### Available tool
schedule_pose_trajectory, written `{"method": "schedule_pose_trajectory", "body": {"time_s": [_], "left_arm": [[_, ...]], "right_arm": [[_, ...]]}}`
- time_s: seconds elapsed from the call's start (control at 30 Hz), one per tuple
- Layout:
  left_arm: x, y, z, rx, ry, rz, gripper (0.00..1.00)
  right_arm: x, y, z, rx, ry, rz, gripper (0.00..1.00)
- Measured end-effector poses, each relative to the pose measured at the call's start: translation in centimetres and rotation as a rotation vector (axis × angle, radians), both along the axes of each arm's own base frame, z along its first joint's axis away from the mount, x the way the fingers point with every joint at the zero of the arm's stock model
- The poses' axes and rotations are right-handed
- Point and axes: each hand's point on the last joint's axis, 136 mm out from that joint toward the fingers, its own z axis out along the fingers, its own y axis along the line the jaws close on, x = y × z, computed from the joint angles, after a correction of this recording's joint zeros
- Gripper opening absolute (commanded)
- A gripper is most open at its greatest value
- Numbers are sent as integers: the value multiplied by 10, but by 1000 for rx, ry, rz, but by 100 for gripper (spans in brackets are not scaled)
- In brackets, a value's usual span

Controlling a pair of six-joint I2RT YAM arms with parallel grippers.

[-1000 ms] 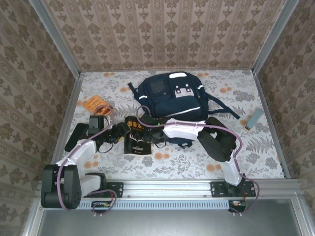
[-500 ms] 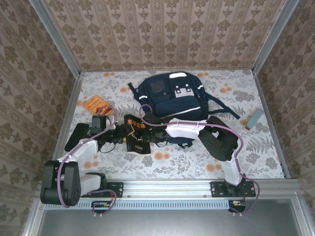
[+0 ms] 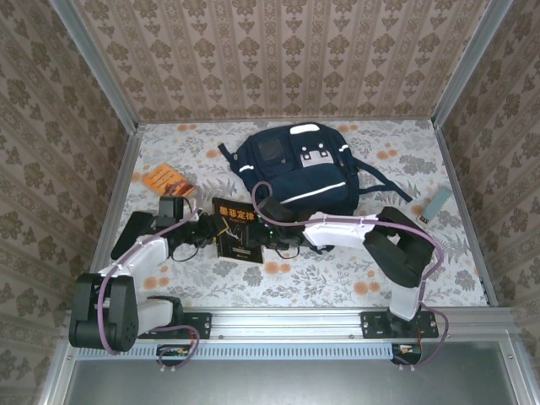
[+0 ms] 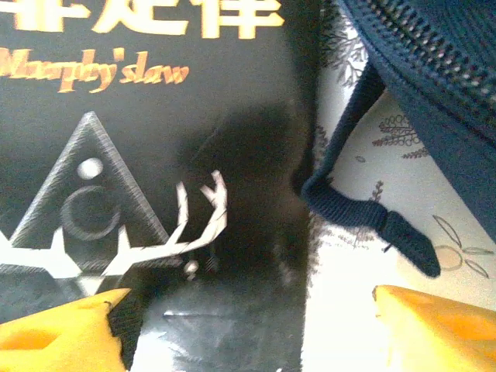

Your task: Pack the student bag

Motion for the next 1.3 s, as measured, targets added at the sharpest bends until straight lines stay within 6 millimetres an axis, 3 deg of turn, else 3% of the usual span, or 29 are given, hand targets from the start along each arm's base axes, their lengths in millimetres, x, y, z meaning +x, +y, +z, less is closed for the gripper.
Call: {"method": "schedule_pose_trajectory", "body": {"time_s": [0.2,0.3,0.5,0.67,0.77,0.87,1.07,1.3], "left_arm": [[4,2,6,17,-7,10,9],[11,10,20,43,-40,48,9],[42,19,80,20,-203,146,10],[67,3,141,-30,-369,169,10],[78,-9,162,-62,-428,190,11],[88,-23,168,-96,-444,220,11],[103,-48,159,-147,-403,266,11],[112,-61,172,-197,-416,316,11]], "right_arm": [[7,-5,29,111,-71,-33,84],[9,-11,38,158,-89,-62,86],[18,-24,60,293,-117,-139,89],[29,-34,91,452,-152,-233,95],[33,-42,112,547,-182,-292,99],[39,-47,140,663,-236,-336,100],[46,-49,180,852,-271,-396,100],[51,-44,193,973,-239,-428,99]]}}
